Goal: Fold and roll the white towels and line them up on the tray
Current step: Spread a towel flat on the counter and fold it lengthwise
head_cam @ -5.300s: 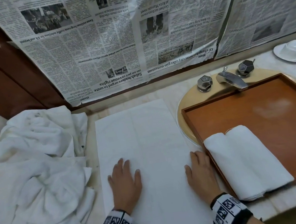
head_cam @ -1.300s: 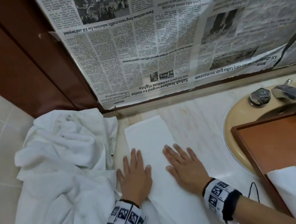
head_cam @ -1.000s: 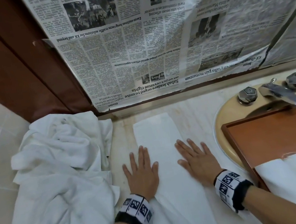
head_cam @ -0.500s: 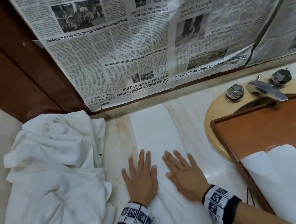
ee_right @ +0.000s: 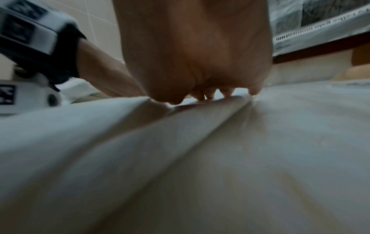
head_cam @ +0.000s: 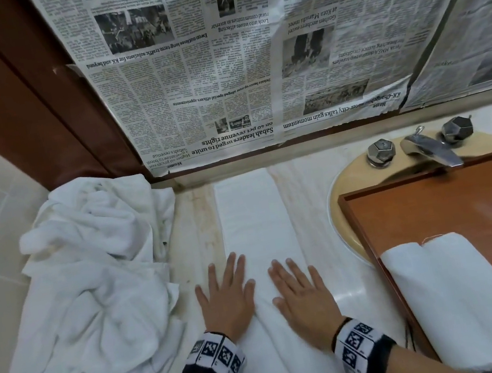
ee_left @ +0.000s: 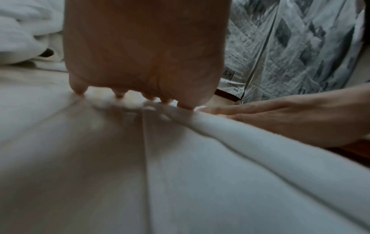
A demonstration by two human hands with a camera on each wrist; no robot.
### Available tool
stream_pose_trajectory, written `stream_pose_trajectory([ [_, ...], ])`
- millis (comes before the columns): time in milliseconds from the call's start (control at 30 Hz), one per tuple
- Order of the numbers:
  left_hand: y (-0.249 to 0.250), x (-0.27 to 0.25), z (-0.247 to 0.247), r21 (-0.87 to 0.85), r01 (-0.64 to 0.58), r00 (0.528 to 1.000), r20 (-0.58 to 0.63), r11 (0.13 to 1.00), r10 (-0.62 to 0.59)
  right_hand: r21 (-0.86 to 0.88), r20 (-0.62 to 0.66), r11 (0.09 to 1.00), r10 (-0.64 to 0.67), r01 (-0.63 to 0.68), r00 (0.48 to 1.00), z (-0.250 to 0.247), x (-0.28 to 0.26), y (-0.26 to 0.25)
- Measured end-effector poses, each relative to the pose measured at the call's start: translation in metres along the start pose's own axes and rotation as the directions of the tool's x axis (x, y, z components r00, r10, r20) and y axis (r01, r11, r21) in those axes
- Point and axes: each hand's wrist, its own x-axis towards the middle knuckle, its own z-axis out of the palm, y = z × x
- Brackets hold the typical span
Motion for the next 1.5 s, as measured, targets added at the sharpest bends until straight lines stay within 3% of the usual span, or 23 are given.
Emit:
stream_pose_trajectory([
  [233,0.0,0.023,-0.012,-0.067,0.075,0.996,-0.04,0.995,-0.078,0.028,0.088,0.995,0.096,-0.099,0.991,-0.025,0.021,0.043],
  [333,-0.004,0.016,-0.022,-0.175,-0.093,0.99,-0.118,0.98,0.073,0.2,-0.032,0.97,0.144,-0.135,0.989,-0.034,0.005,0.032],
  [433,-0.015,-0.003,-0.012,-0.302,-0.296,0.952,-0.166,0.906,0.256,0.308,-0.137,0.946,0.152,-0.104,0.979,-0.03,-0.042,0.013],
  [533,-0.021,-0.018,-0.013,-0.318,-0.346,0.938,-0.138,0.883,0.318,0.328,0.028,0.926,0.187,-0.186,0.982,-0.018,-0.084,-0.002],
  [700,-0.033,-0.022,-0.014,-0.319,-0.382,0.924,-0.158,0.867,0.349,0.292,0.089,0.911,0.278,-0.291,0.957,-0.016,-0.103,-0.023],
  [800,-0.037,-0.025,-0.014,-0.292,-0.402,0.915,-0.171,0.868,0.366,0.329,0.071,0.904,0.266,-0.274,0.961,-0.021,-0.108,-0.04],
  [933,-0.046,-0.027,-0.017,-0.327,-0.395,0.917,-0.188,0.858,0.351,0.508,0.029,0.838,0.213,-0.198,0.977,-0.037,-0.118,-0.075],
  [1067,-0.057,-0.025,-0.015,-0.312,-0.436,0.899,-0.192,0.844,0.393,0.441,-0.035,0.892,0.124,-0.096,0.992,-0.034,-0.12,-0.126],
  [1167,-0.063,-0.026,-0.011,-0.292,-0.447,0.893,-0.208,0.846,0.4,0.366,0.038,0.923,0.109,-0.115,0.993,-0.01,-0.114,-0.154],
  [1333,-0.067,-0.033,-0.003,-0.306,-0.455,0.884,-0.268,0.836,0.383,0.382,0.184,0.908,0.108,-0.173,0.977,0.022,-0.116,-0.169],
  [1500,-0.064,-0.041,-0.002,-0.306,-0.434,0.889,-0.295,0.847,0.349,0.392,0.187,0.906,0.091,-0.159,0.978,0.029,-0.122,-0.163],
])
